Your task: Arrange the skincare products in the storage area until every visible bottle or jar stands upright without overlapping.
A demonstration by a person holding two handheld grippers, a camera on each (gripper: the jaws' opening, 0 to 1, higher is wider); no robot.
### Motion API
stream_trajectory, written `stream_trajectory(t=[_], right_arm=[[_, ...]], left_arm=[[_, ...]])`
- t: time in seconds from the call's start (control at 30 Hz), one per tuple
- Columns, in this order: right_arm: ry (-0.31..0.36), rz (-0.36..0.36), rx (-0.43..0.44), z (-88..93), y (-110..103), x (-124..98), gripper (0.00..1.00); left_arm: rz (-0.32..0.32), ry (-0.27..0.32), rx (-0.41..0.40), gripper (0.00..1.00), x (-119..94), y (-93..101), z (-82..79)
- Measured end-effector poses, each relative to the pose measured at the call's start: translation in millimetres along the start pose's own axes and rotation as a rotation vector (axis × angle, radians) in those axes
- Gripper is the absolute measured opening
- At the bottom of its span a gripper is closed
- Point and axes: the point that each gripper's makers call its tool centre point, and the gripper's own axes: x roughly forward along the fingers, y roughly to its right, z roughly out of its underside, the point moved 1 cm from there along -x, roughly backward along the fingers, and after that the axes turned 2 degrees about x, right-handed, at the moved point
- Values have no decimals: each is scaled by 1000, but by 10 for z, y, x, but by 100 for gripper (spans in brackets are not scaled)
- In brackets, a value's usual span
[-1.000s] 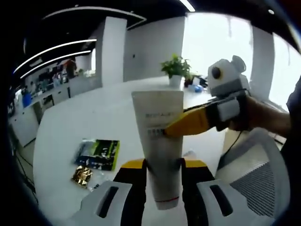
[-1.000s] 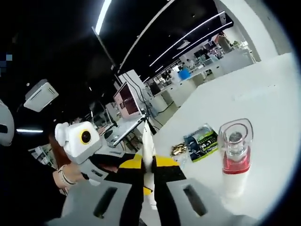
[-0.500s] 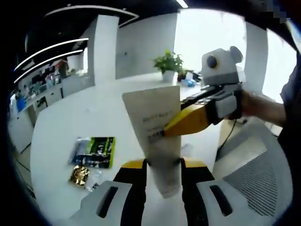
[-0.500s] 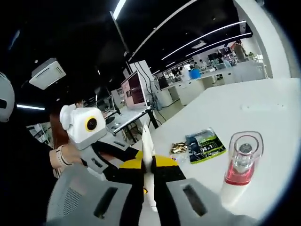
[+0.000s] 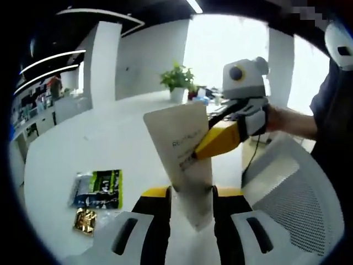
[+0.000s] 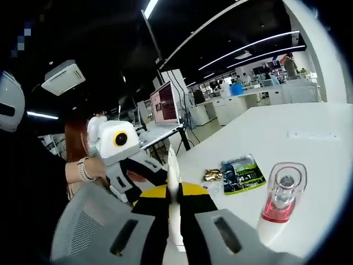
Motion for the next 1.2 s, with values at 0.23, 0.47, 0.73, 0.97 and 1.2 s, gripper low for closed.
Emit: stream_trajectory(t=[0.23,0.47,0.73,0.97,1.2], right_arm=[[32,-109,-70,-136,-169,-12,4],[38,-163,-112,-254,-178,-35,4],[17,-136,-175,-350,-49,-25,5],[1,-83,-199,-438,52,-46,9],[-172,-16,-314,-408,138,-19,15]], left_arm=[[75,18,26,27,-27,46,-88],[105,31,59,28,-5,-8,-205],[100,28,131,19,119,-104,-294],[56,25,172,14,204,-151,-398],[51,11,206,11,300,-174,-394]])
